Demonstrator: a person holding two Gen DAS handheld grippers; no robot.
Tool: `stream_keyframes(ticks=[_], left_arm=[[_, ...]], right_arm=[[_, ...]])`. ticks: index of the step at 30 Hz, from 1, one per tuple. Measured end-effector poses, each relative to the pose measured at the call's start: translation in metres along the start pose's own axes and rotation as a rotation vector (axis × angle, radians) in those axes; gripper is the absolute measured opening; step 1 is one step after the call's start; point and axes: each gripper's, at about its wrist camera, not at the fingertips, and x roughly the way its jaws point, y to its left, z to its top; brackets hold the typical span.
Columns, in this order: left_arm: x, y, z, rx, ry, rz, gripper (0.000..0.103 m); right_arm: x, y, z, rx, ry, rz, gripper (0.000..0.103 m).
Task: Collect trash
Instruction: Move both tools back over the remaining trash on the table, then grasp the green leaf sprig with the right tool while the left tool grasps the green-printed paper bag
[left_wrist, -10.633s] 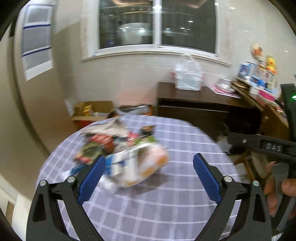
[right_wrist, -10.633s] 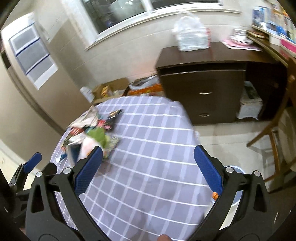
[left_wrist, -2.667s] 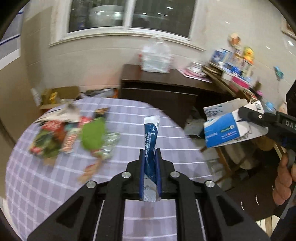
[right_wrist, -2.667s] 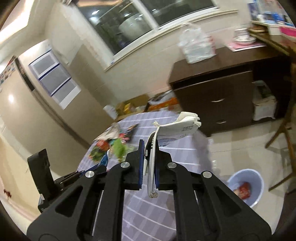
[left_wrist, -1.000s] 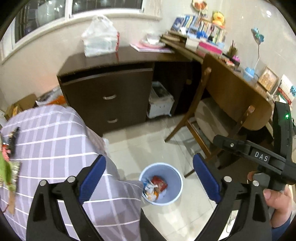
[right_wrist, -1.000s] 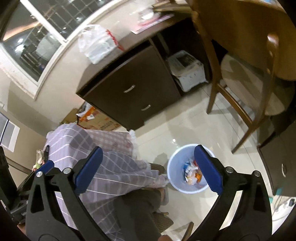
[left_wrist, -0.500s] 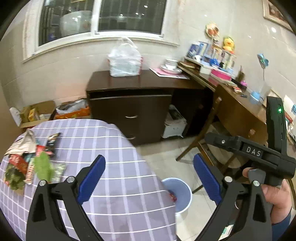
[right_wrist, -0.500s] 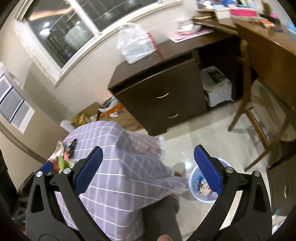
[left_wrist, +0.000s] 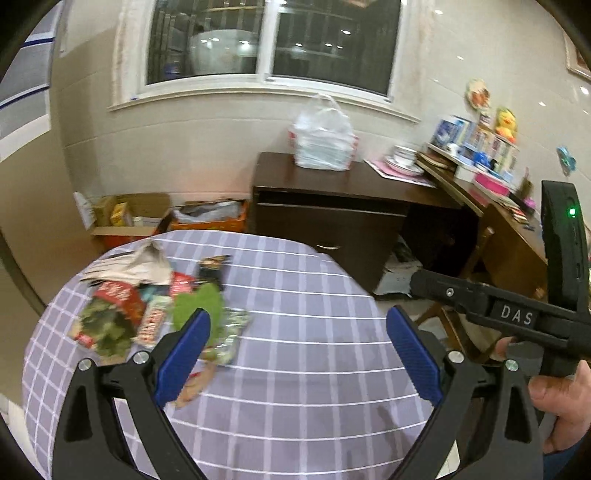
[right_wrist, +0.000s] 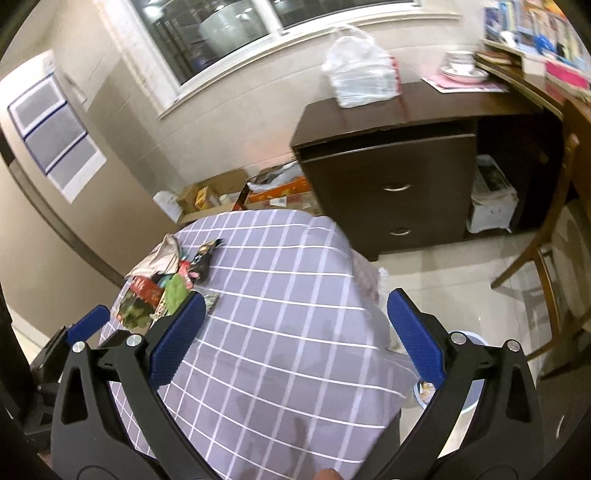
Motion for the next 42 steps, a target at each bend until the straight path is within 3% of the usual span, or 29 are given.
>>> stream_keyframes(ticks=[14, 18, 24, 26, 29, 31, 34, 36, 37, 38, 42], left_arm=[[-0.006, 0.139, -0.047, -0.207, 0.047, 0.243, 0.094], [-0.003, 0.170, -0.060, -0.283, 0.067, 0.266, 0.094], [0.011, 0.195, -0.063, -0.322, 0.077, 0.294, 0.094], [0.020, 0.198, -0.062, -0.320, 0.088, 0.308, 0.094], [0.037, 0.202, -0.058, -0.322, 0.100, 0.306, 0.094], [0.048, 0.203, -0.055, -0.321, 0.113, 0.307, 0.094], [0.057, 0.205, -0.050, -0.331, 0.109, 0.287, 0.094], [0.058, 0.205, -0.048, -0.345, 0.097, 0.244, 0.071], [0.060, 0.206, -0.047, -0.345, 0.110, 0.223, 0.052], [0.062, 0.205, -0.046, -0.345, 0.122, 0.204, 0.040], [0.056, 0.197, -0.049, -0.326, 0.110, 0.196, 0.018]], right_arm=[[0.083, 0.112, -0.021, -0.268, 0.137, 0.046, 0.097], [0.104, 0.138, -0.032, -0.342, 0.169, 0.062, 0.096], [0.138, 0.161, -0.044, -0.391, 0.201, 0.057, 0.096], [0.144, 0.164, -0.046, -0.404, 0.205, 0.053, 0.090], [0.156, 0.168, -0.051, -0.411, 0.231, 0.062, 0.068], [0.162, 0.168, -0.054, -0.410, 0.246, 0.067, 0.032], [0.160, 0.162, -0.055, -0.382, 0.252, 0.099, 0.022], [0.151, 0.156, -0.052, -0.360, 0.241, 0.121, 0.020], [0.147, 0.153, -0.050, -0.350, 0.235, 0.128, 0.020], [0.142, 0.149, -0.048, -0.338, 0.228, 0.133, 0.020], [0.127, 0.132, -0.043, -0.300, 0.208, 0.139, 0.019]])
